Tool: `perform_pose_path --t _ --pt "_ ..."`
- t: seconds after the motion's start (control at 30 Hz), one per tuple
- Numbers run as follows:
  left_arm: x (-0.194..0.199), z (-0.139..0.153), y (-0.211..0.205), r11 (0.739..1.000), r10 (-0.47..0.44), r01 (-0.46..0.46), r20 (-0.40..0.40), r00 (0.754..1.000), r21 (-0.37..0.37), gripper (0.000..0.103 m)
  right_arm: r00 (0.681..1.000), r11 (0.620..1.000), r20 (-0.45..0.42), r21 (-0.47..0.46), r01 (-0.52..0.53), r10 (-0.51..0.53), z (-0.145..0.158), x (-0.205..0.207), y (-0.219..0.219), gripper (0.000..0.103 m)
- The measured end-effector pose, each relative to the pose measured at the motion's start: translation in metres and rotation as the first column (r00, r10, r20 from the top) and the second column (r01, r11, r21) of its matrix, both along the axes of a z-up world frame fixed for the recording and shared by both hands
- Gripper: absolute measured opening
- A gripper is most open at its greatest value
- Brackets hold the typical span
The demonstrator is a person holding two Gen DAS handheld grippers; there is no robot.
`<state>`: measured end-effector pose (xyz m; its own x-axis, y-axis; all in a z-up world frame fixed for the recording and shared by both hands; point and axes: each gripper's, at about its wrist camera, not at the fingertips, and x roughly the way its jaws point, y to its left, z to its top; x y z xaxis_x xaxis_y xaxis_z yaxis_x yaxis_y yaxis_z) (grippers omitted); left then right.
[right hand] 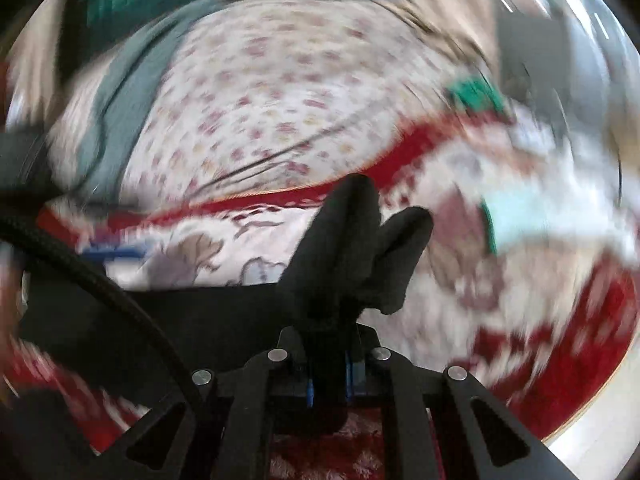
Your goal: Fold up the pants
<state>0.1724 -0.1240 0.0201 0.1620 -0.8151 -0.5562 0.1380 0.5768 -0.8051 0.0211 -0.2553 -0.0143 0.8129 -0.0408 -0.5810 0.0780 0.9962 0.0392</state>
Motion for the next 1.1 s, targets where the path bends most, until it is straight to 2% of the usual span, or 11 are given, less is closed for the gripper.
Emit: perform_pose_path --t 0.1,0.17,0.3,0.4,0.6,0.7,0.8,0.87,0.9,0.93,1.1 --pt "0.012 -0.001 -0.020 0.998 -0.052 0.051 -0.078 0.996 -0.022 0.061 0.997 0.979 0.018 -0.196 -0.065 0.070 -0.003 -0.005 0.037 0.009" --pt "0.009 0.002 -0.027 0.997 -0.082 0.082 -0.076 0.994 -0.006 0.061 0.996 0.962 0.024 -0.262 -0.080 0.089 -0.006 -0.007 0.049 0.009" --pt "0.001 0.007 -0.031 0.993 -0.115 0.116 -0.059 0.992 0.018 0.066 0.995 0.955 0.030 -0.285 -0.079 0.091 -0.008 -0.007 0.049 0.009" --pt "0.000 0.011 -0.043 0.984 -0.156 0.159 -0.041 0.987 0.075 0.067 0.993 0.940 0.021 -0.325 -0.100 0.113 -0.010 -0.002 0.057 0.009" --pt "-0.001 0.025 -0.076 0.918 -0.286 0.282 -0.024 0.958 0.278 0.067 0.988 0.904 0.020 -0.407 -0.131 0.152 -0.015 -0.006 0.075 0.009" --pt "0.002 0.024 -0.081 0.896 -0.281 0.278 -0.043 0.959 0.347 0.067 0.987 0.898 0.016 -0.419 -0.137 0.158 -0.015 -0.006 0.078 0.009" --pt "0.006 0.017 -0.076 0.897 -0.243 0.249 -0.064 0.968 0.366 0.066 0.986 0.892 0.013 -0.429 -0.142 0.164 -0.015 -0.008 0.082 0.009" --pt "0.006 0.016 -0.073 0.898 -0.248 0.249 -0.050 0.967 0.363 0.044 0.986 0.893 0.017 -0.427 -0.141 0.164 -0.015 -0.008 0.080 0.009" --pt "0.006 0.016 -0.069 0.896 -0.246 0.242 -0.038 0.968 0.372 0.024 0.986 0.892 0.020 -0.429 -0.140 0.165 -0.014 -0.009 0.081 0.009" --pt "0.007 0.016 -0.062 0.903 -0.226 0.223 -0.035 0.974 0.368 0.013 0.986 0.891 0.021 -0.432 -0.142 0.167 -0.014 -0.010 0.082 0.009" --pt "0.008 0.016 -0.024 0.939 -0.187 0.190 -0.037 0.982 0.285 0.010 0.982 0.848 0.044 -0.511 -0.138 0.186 -0.010 -0.017 0.101 0.009"
